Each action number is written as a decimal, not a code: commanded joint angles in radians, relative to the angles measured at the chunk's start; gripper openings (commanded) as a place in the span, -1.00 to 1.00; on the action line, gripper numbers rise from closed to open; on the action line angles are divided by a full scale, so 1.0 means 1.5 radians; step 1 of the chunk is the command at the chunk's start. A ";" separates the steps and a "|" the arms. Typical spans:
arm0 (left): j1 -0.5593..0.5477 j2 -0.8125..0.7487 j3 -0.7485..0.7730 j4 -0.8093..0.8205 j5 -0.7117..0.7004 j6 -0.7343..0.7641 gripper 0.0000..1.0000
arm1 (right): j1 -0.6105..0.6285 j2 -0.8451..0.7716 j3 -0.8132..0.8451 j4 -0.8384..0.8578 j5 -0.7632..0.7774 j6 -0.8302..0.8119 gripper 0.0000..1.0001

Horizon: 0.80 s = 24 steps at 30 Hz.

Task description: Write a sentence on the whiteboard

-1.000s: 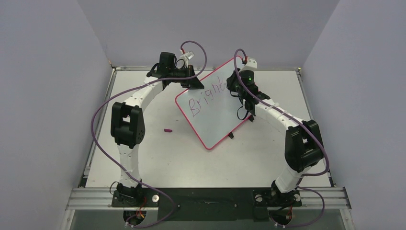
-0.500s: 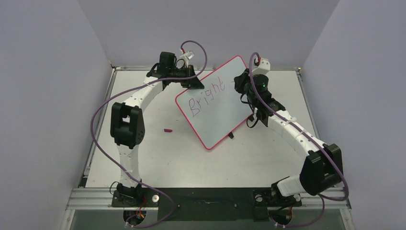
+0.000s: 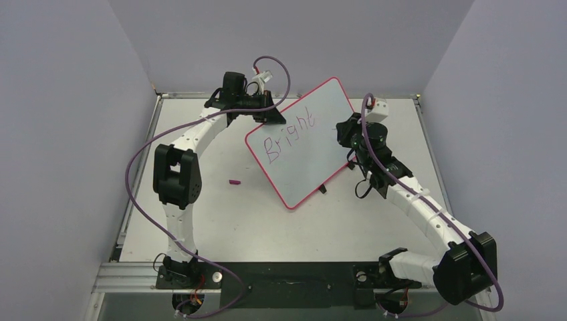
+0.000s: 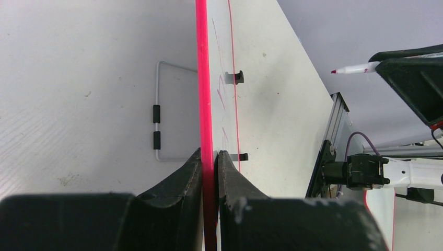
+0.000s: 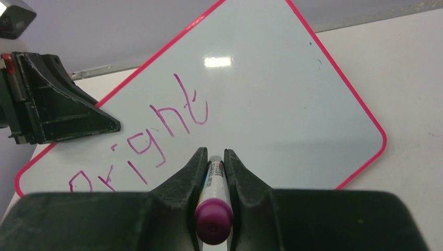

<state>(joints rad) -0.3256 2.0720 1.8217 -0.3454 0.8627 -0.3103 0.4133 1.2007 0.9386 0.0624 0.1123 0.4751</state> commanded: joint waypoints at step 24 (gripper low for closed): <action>-0.010 -0.050 -0.016 0.054 0.004 0.030 -1.00 | 0.138 -0.002 -0.081 0.080 -0.100 -0.036 -1.00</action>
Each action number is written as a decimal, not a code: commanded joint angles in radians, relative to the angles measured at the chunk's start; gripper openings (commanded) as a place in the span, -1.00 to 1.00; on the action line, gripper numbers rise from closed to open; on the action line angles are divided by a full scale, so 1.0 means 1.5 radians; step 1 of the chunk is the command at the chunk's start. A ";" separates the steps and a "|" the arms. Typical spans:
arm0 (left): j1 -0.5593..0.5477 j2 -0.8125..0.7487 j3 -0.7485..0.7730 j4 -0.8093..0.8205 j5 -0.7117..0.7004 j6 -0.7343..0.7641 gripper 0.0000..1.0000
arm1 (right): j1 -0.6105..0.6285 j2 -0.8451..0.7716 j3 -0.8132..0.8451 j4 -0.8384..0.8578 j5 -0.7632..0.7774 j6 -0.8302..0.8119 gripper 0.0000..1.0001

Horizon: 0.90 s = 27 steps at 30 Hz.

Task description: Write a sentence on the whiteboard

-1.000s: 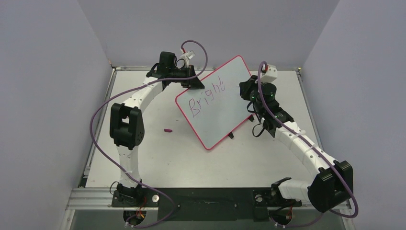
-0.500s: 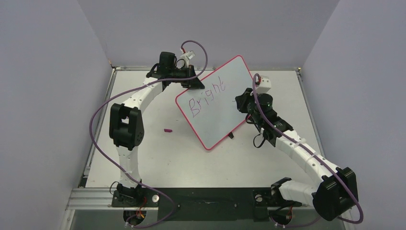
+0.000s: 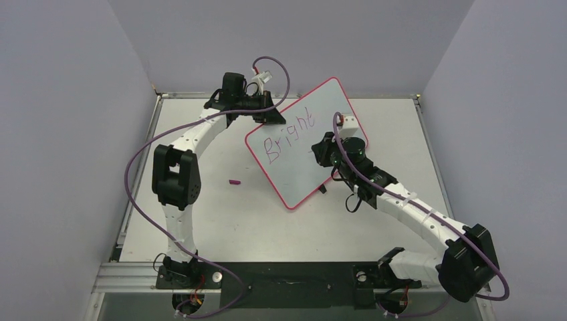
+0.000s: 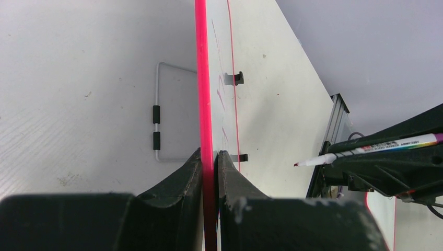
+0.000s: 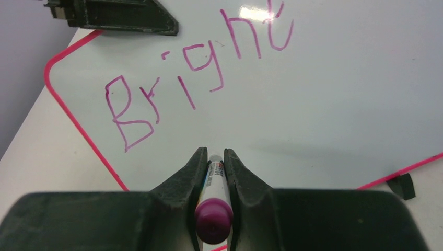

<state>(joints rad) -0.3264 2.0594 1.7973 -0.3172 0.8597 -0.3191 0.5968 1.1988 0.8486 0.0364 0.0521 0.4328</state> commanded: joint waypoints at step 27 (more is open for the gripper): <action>-0.009 -0.039 -0.001 0.038 0.003 0.033 -1.00 | 0.098 0.111 -0.032 0.253 -0.072 -0.011 -1.00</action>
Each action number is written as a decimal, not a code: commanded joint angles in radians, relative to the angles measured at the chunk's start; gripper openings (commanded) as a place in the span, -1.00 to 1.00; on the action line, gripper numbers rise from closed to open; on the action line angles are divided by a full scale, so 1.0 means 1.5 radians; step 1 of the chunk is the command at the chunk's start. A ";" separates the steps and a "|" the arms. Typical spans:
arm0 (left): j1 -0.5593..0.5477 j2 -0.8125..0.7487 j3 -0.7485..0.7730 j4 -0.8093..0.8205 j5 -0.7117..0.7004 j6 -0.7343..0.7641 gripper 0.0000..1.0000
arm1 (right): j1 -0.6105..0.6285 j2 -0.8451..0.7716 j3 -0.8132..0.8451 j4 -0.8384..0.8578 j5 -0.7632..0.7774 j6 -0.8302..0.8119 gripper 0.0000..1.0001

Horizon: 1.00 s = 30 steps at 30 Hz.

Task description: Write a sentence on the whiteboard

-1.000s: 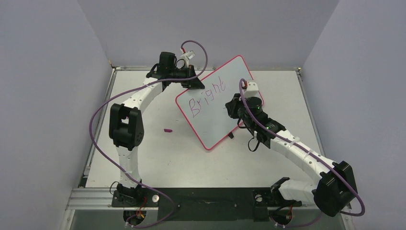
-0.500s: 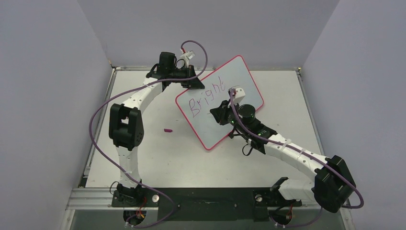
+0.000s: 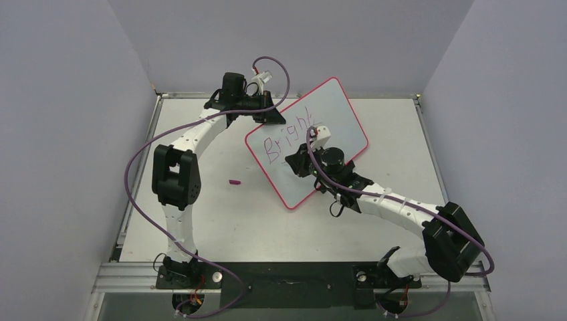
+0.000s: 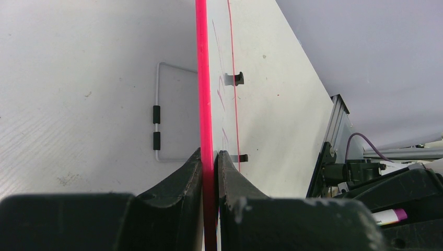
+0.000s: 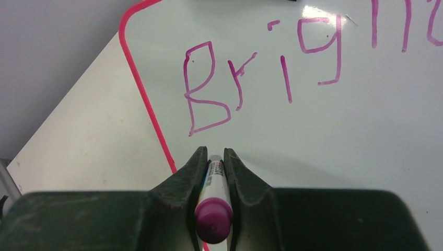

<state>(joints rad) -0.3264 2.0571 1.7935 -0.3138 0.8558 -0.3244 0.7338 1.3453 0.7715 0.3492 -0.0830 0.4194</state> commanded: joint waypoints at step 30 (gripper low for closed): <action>-0.009 -0.037 0.002 0.038 0.007 0.036 -1.00 | 0.048 0.069 0.022 0.020 0.052 -0.016 -1.00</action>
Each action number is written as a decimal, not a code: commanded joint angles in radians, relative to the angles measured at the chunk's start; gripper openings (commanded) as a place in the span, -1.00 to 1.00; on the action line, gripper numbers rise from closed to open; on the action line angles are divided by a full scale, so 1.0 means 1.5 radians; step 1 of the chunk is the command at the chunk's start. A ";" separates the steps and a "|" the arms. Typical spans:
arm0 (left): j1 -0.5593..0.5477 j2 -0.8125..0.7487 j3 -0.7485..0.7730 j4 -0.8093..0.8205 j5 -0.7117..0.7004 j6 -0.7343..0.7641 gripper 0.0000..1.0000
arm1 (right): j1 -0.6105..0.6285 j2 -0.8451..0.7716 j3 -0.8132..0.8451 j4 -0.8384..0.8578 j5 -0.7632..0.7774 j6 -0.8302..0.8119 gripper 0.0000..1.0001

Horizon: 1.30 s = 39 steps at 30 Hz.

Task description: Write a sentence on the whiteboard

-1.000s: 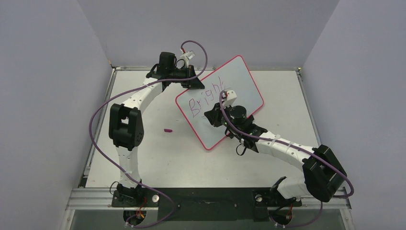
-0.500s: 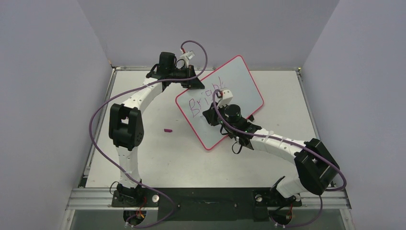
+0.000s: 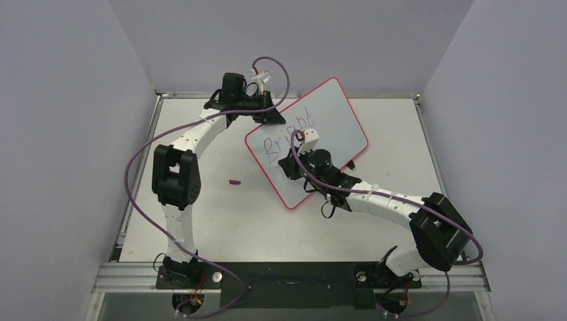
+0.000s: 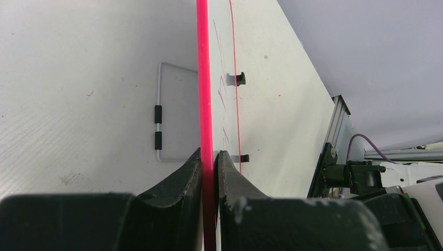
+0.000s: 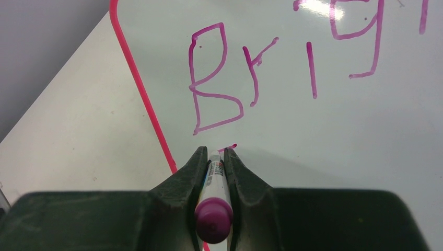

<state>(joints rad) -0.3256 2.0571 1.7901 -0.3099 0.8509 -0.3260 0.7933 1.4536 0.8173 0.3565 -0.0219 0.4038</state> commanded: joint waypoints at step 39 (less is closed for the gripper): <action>-0.010 -0.043 -0.002 0.038 0.008 0.033 -1.00 | 0.078 -0.075 -0.096 -0.019 0.085 0.021 -1.00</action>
<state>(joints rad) -0.3256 2.0567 1.7889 -0.3031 0.8524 -0.3313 0.8932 1.3354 0.5888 0.3130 0.0811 0.4343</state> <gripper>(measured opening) 0.080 0.108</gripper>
